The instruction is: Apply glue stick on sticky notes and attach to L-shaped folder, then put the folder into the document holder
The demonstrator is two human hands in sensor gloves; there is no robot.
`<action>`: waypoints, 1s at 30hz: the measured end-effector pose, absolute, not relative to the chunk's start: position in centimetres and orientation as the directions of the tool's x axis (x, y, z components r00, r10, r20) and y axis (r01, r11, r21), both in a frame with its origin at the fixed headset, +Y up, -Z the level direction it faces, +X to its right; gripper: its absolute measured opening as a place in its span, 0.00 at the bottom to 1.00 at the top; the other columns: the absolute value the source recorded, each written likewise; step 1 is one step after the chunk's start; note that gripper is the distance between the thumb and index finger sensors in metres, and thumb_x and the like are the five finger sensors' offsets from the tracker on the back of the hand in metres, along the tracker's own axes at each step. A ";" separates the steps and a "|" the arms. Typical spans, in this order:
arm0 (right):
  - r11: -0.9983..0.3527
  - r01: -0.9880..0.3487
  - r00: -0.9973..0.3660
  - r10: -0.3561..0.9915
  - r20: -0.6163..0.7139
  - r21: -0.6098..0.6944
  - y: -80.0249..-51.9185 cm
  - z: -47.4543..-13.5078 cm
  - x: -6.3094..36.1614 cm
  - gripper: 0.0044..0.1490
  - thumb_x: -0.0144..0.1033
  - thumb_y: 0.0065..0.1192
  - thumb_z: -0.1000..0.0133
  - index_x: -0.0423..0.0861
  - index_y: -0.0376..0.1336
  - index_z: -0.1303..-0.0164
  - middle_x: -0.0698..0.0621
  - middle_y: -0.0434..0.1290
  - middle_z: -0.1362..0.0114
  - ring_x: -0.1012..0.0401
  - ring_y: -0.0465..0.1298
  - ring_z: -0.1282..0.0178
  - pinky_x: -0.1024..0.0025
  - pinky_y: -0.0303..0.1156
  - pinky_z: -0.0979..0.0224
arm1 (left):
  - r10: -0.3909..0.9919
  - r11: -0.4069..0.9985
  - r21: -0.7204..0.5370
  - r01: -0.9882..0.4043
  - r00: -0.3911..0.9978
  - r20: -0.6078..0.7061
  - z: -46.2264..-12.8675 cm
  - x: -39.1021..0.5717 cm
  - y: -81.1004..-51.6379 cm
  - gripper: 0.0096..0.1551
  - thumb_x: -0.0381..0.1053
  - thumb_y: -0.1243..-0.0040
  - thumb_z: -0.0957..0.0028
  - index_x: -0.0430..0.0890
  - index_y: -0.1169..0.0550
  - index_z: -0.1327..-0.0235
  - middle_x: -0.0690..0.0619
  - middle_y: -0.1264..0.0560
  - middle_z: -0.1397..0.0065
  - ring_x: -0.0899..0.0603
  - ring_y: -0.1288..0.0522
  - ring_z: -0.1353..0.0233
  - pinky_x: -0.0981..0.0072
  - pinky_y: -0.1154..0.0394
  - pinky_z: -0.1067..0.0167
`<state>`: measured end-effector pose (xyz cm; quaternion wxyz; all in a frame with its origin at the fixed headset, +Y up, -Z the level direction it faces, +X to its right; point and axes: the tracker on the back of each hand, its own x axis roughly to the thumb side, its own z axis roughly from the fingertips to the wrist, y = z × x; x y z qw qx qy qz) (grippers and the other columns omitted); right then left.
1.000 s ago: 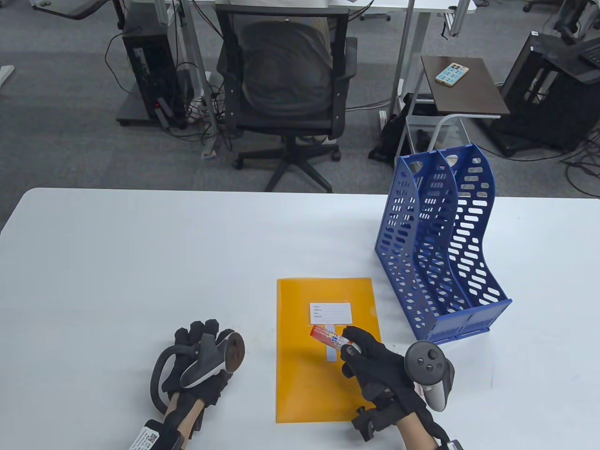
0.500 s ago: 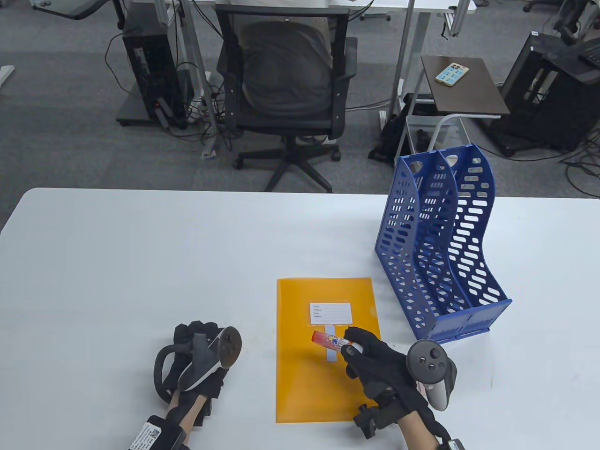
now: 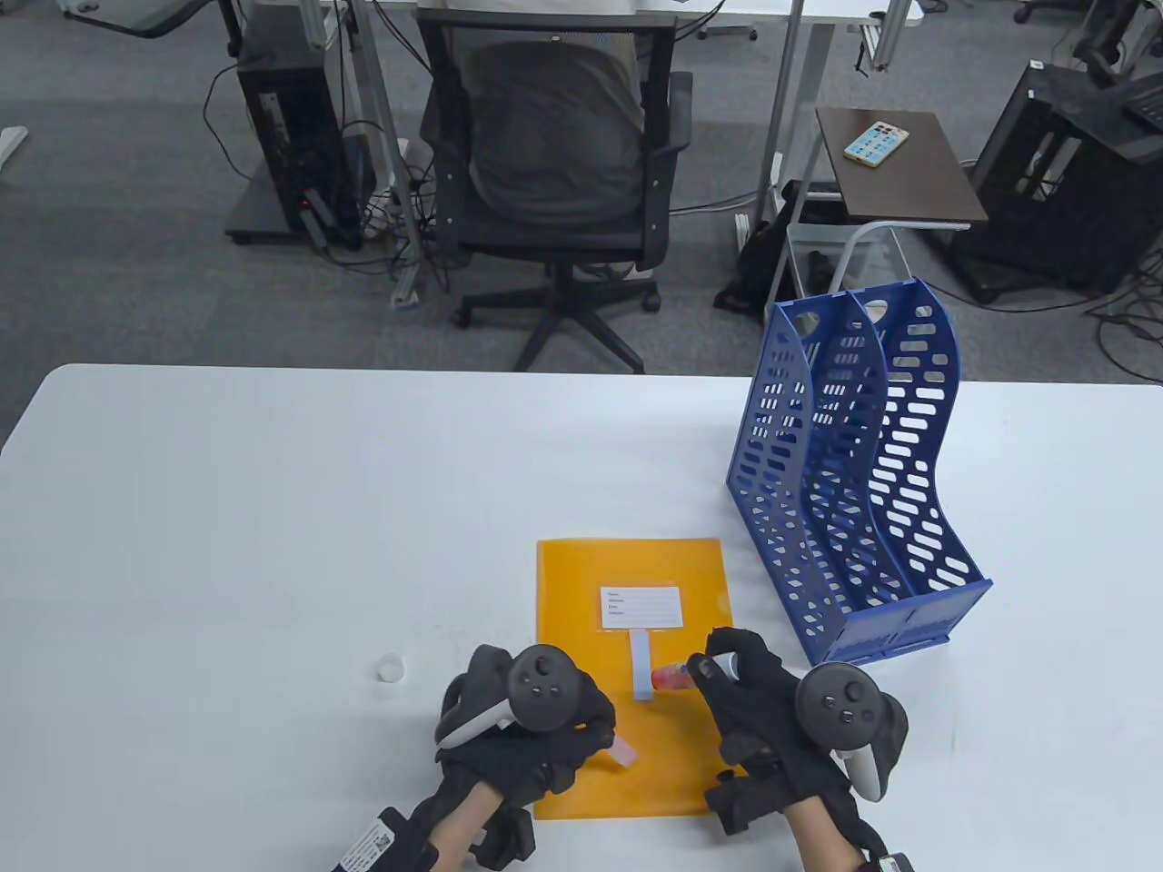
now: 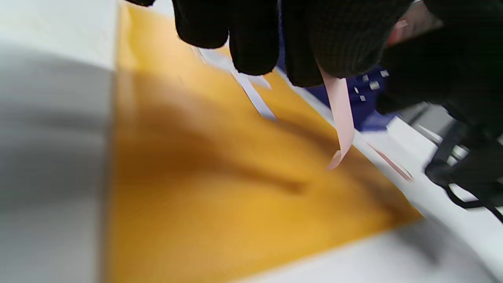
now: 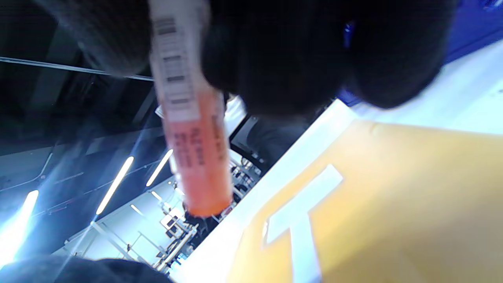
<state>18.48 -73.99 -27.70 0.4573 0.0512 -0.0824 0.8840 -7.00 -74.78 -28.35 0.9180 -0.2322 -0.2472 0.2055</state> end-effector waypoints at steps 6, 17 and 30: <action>-0.627 -0.779 -0.614 0.753 0.235 -0.029 -73.7 -27.6 16.7 0.38 0.55 0.63 0.46 0.36 0.65 0.39 0.37 0.79 0.48 0.49 0.86 0.61 0.45 0.79 0.52 | 0.334 0.882 -0.422 -0.212 0.912 0.238 -29.0 -7.3 -76.6 0.20 0.56 0.36 0.45 0.50 0.20 0.43 0.45 0.36 0.18 0.34 0.45 0.16 0.30 0.50 0.24; -0.866 -0.500 -0.777 0.444 0.447 -0.009 -73.8 -26.0 9.7 0.37 0.54 0.63 0.47 0.40 0.64 0.37 0.39 0.79 0.45 0.50 0.85 0.58 0.46 0.79 0.50 | 0.275 0.907 -0.381 -0.181 0.939 0.208 -29.5 -8.3 -77.2 0.20 0.56 0.35 0.45 0.51 0.19 0.44 0.46 0.37 0.18 0.35 0.45 0.16 0.30 0.49 0.24; -0.937 -0.349 -0.844 0.314 0.435 -0.001 -74.3 -25.9 8.0 0.39 0.53 0.71 0.48 0.41 0.65 0.34 0.40 0.79 0.44 0.50 0.86 0.56 0.45 0.79 0.50 | 0.248 0.909 -0.390 -0.151 0.945 0.212 -29.5 -8.2 -77.5 0.20 0.56 0.36 0.45 0.51 0.20 0.44 0.48 0.38 0.18 0.35 0.44 0.16 0.31 0.49 0.24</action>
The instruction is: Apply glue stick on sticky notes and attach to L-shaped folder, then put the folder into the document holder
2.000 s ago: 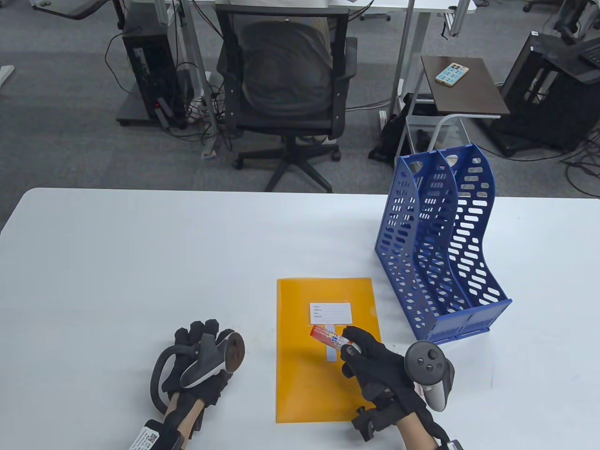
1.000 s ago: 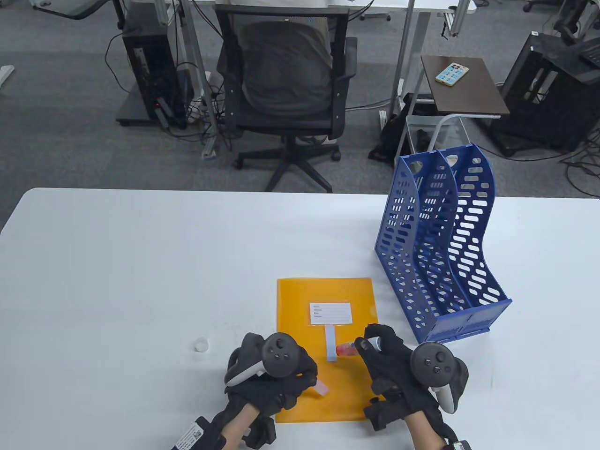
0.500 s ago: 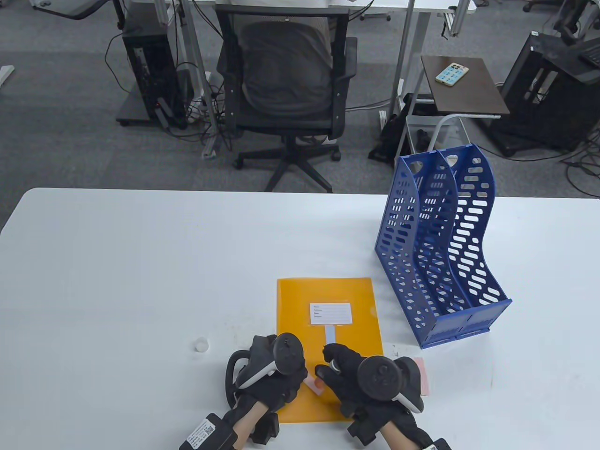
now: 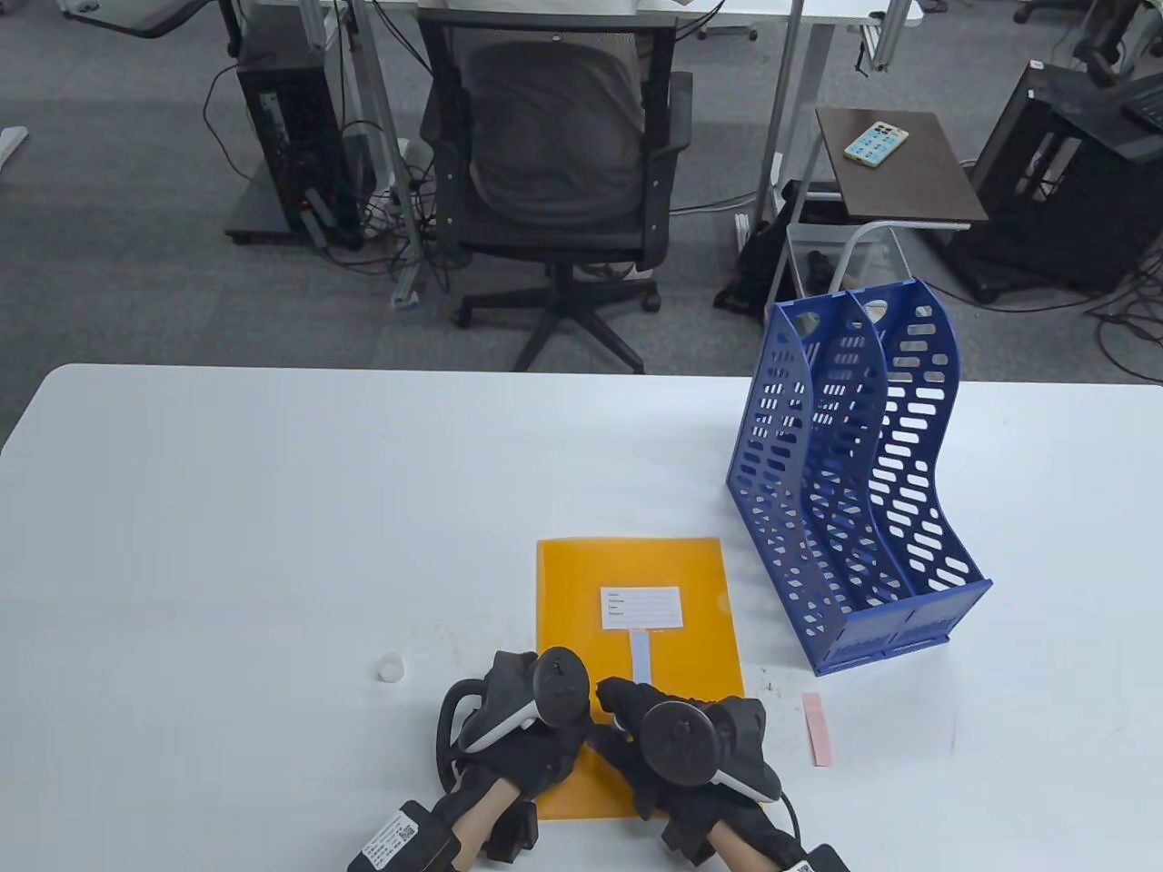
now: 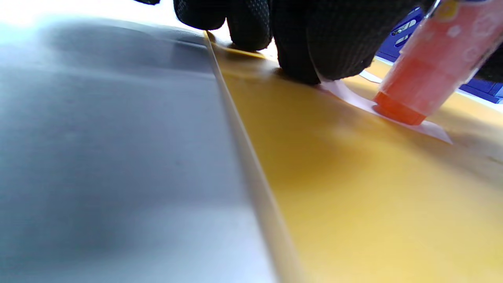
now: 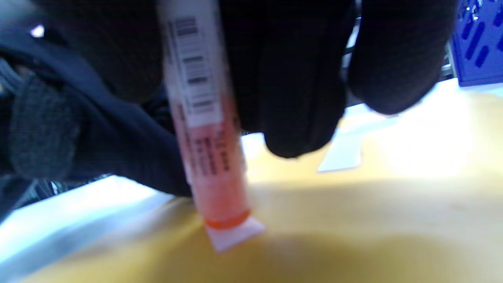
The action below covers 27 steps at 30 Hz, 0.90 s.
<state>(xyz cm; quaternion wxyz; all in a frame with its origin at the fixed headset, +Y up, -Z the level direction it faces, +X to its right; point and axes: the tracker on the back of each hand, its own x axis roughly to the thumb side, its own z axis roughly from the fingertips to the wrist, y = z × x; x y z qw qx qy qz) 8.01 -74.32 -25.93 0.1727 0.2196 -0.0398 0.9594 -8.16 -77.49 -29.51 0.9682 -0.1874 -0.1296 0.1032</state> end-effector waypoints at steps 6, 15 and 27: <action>-0.955 -0.294 -0.853 0.277 0.443 0.032 -74.2 -25.8 7.6 0.35 0.51 0.71 0.47 0.43 0.64 0.37 0.41 0.78 0.43 0.49 0.85 0.55 0.45 0.78 0.49 | 0.230 0.919 -0.370 -0.136 0.947 0.223 -29.4 -8.0 -77.5 0.19 0.55 0.36 0.45 0.51 0.20 0.44 0.48 0.38 0.18 0.35 0.44 0.16 0.31 0.48 0.24; -0.958 -0.281 -0.857 0.273 0.437 0.048 -74.2 -25.8 8.1 0.33 0.51 0.72 0.47 0.44 0.66 0.40 0.42 0.79 0.46 0.50 0.85 0.58 0.46 0.79 0.49 | 0.221 0.925 -0.358 -0.131 0.949 0.225 -29.2 -7.9 -77.5 0.20 0.55 0.36 0.45 0.51 0.20 0.44 0.48 0.38 0.18 0.35 0.43 0.17 0.31 0.47 0.24; -0.908 -0.419 -0.837 0.387 0.387 0.003 -73.5 -26.0 10.2 0.34 0.56 0.69 0.48 0.44 0.68 0.41 0.45 0.80 0.54 0.56 0.83 0.69 0.49 0.80 0.54 | 0.215 0.930 -0.346 -0.128 0.950 0.227 -29.0 -7.9 -77.6 0.20 0.55 0.36 0.45 0.51 0.21 0.43 0.47 0.38 0.18 0.35 0.43 0.17 0.31 0.47 0.24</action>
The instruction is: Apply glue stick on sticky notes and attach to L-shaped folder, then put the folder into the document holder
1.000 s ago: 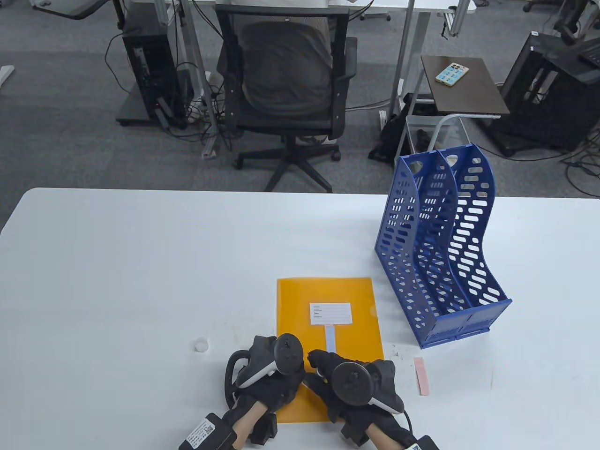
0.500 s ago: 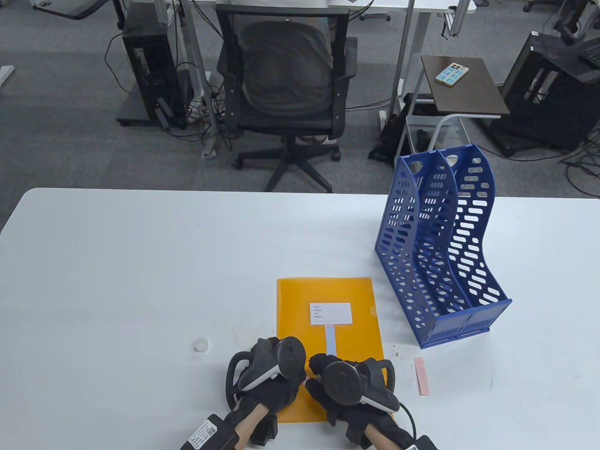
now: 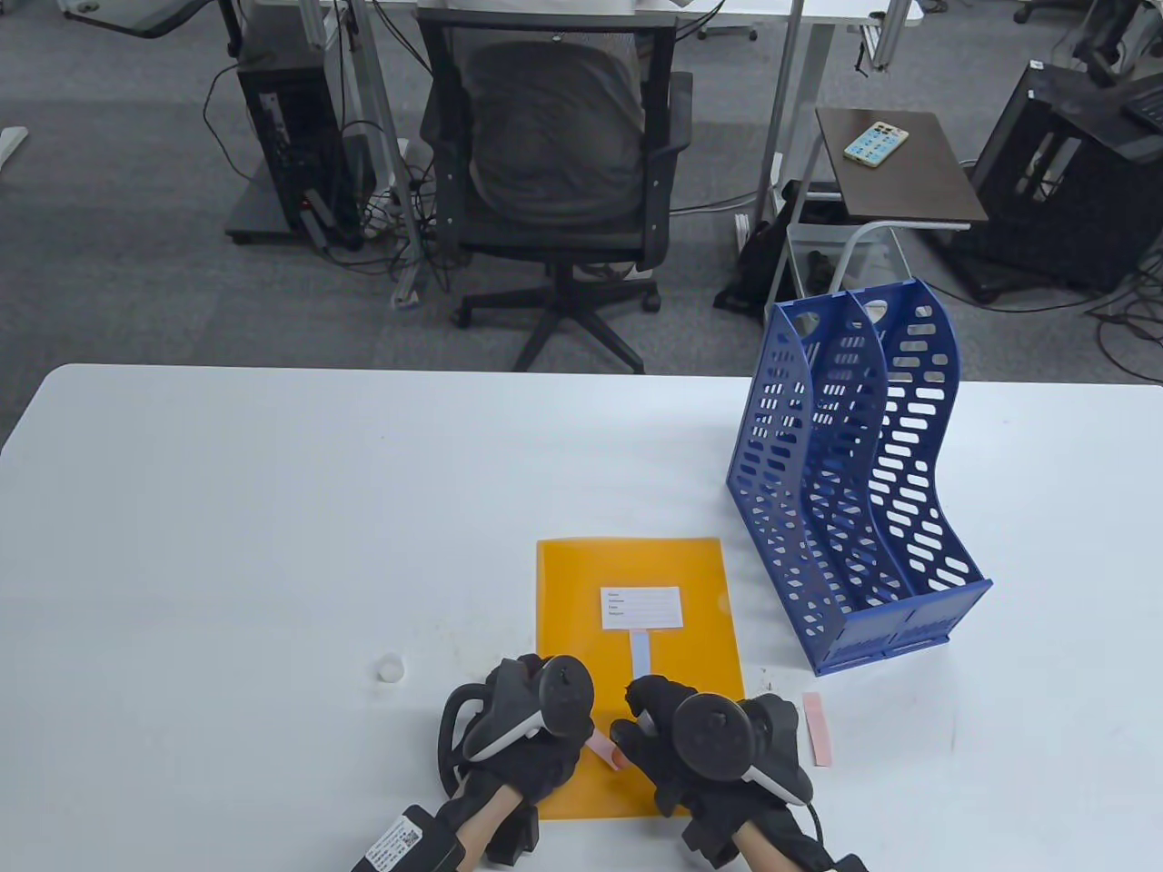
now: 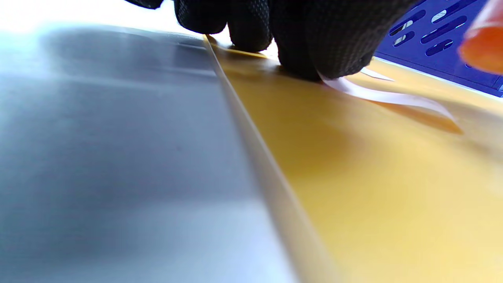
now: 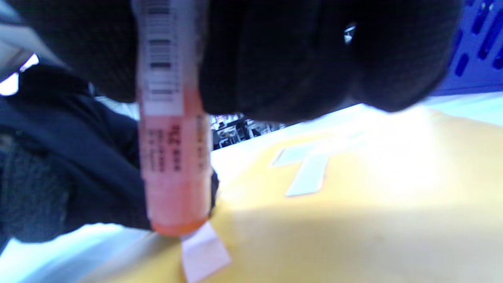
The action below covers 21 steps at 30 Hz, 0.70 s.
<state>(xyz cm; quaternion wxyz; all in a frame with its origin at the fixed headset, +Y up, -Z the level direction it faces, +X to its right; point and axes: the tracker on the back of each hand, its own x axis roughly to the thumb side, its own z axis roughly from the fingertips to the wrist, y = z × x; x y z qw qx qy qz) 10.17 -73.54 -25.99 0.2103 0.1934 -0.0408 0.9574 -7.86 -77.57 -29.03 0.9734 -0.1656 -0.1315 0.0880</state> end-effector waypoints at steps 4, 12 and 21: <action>-0.940 -0.341 -0.856 0.317 0.409 0.014 -74.4 -26.3 8.8 0.34 0.56 0.69 0.48 0.45 0.67 0.40 0.45 0.80 0.53 0.56 0.83 0.68 0.49 0.80 0.53 | 0.216 0.930 -0.345 -0.129 0.950 0.227 -29.0 -7.9 -77.6 0.20 0.55 0.36 0.45 0.51 0.21 0.43 0.47 0.38 0.18 0.35 0.43 0.17 0.31 0.47 0.24; -0.941 -0.335 -0.855 0.328 0.401 0.057 -74.1 -26.5 9.3 0.28 0.55 0.71 0.48 0.49 0.70 0.44 0.46 0.80 0.57 0.57 0.81 0.71 0.49 0.80 0.53 | 0.219 0.928 -0.347 -0.132 0.949 0.226 -28.9 -7.9 -77.6 0.20 0.55 0.36 0.45 0.51 0.21 0.43 0.48 0.38 0.18 0.35 0.43 0.17 0.31 0.47 0.24; -0.729 -0.684 -0.714 0.676 0.179 0.028 -72.3 -27.4 16.9 0.37 0.53 0.78 0.54 0.41 0.68 0.44 0.43 0.82 0.54 0.55 0.87 0.68 0.51 0.84 0.56 | 0.219 0.927 -0.351 -0.132 0.950 0.223 -29.0 -7.9 -77.7 0.20 0.56 0.36 0.45 0.51 0.21 0.43 0.48 0.38 0.18 0.36 0.43 0.17 0.31 0.47 0.24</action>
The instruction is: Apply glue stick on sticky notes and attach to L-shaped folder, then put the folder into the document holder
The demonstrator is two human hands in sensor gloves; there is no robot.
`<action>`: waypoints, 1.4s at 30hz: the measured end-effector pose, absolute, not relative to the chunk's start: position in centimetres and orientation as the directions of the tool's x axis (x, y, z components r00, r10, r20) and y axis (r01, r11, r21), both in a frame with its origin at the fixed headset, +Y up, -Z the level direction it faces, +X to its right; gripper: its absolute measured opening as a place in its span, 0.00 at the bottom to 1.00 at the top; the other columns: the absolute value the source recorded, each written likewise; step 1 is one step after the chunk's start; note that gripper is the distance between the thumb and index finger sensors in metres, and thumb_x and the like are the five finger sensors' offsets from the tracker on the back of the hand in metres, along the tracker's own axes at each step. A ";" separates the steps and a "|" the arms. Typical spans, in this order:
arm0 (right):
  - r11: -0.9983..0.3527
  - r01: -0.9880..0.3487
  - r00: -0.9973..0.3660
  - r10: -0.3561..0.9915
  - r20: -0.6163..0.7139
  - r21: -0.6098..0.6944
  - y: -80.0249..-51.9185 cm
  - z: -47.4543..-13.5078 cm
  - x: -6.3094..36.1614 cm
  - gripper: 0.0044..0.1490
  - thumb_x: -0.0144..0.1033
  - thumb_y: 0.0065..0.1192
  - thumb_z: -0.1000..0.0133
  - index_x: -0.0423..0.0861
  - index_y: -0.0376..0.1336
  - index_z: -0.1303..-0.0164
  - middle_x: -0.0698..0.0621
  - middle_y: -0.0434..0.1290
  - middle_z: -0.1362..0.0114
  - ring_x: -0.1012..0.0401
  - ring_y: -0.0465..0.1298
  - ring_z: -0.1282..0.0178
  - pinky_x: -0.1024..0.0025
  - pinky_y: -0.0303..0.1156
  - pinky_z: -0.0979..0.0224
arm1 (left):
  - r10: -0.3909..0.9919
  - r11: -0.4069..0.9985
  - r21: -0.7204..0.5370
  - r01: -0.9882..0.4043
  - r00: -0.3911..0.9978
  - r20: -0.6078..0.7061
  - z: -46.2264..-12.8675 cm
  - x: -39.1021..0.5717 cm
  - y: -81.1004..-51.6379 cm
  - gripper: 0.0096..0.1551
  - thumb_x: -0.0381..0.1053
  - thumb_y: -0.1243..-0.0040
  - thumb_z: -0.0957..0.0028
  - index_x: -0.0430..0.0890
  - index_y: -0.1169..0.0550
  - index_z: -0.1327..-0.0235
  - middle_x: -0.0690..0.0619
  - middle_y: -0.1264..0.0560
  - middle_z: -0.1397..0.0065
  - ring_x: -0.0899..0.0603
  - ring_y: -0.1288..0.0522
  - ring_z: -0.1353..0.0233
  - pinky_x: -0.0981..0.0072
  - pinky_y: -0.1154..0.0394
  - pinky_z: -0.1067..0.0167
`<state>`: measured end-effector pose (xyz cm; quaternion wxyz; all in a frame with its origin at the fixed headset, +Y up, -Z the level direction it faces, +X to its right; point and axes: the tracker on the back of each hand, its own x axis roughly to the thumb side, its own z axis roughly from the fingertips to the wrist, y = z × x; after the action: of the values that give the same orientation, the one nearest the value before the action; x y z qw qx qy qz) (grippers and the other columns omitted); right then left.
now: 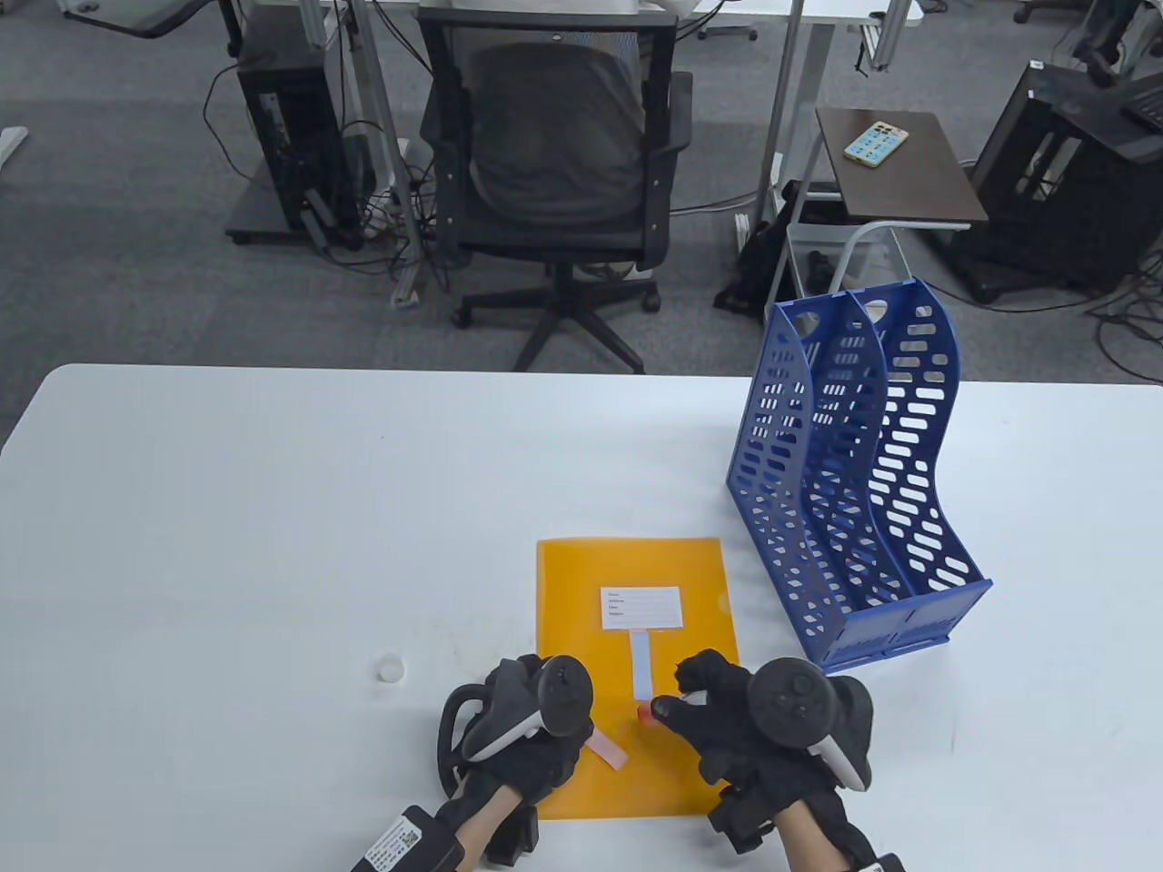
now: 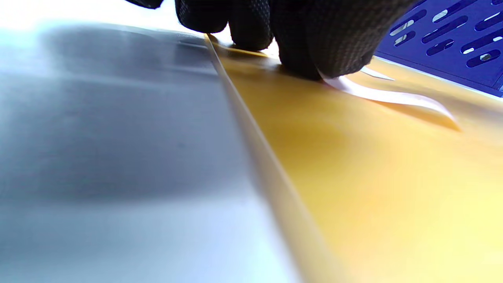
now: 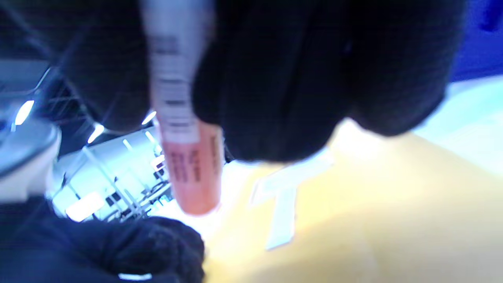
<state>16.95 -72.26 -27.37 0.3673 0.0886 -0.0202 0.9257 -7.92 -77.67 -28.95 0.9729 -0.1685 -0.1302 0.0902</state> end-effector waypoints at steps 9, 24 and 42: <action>-0.519 -0.838 -0.521 0.853 0.036 0.167 -74.6 -28.7 18.4 0.43 0.39 0.69 0.46 0.29 0.58 0.27 0.34 0.74 0.39 0.45 0.84 0.48 0.38 0.76 0.40 | 0.225 0.922 -0.363 -0.135 0.949 0.219 -29.0 -8.1 -77.7 0.20 0.56 0.37 0.45 0.53 0.22 0.42 0.49 0.39 0.18 0.36 0.44 0.16 0.31 0.47 0.24; -0.493 -0.859 -0.504 0.862 -0.053 0.135 -77.7 -29.6 18.3 0.41 0.52 0.53 0.43 0.29 0.62 0.36 0.37 0.77 0.43 0.40 0.77 0.38 0.39 0.70 0.36 | 0.201 0.928 -0.355 -0.111 0.953 0.228 -28.9 -8.1 -77.7 0.20 0.56 0.38 0.45 0.54 0.22 0.42 0.50 0.39 0.17 0.35 0.44 0.16 0.30 0.49 0.24; -0.484 -0.857 -0.501 0.863 -0.070 0.176 -77.8 -29.4 18.3 0.40 0.52 0.50 0.42 0.32 0.57 0.33 0.34 0.72 0.37 0.39 0.72 0.33 0.41 0.67 0.34 | 0.363 0.873 -0.416 -0.253 0.908 0.210 -29.2 -9.2 -76.7 0.19 0.57 0.37 0.45 0.55 0.21 0.42 0.46 0.36 0.16 0.34 0.42 0.16 0.29 0.48 0.24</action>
<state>18.31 -77.76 -29.42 0.4993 0.0139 0.0944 0.8612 -9.21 -76.74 -29.20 0.9573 -0.1935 -0.1423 0.1609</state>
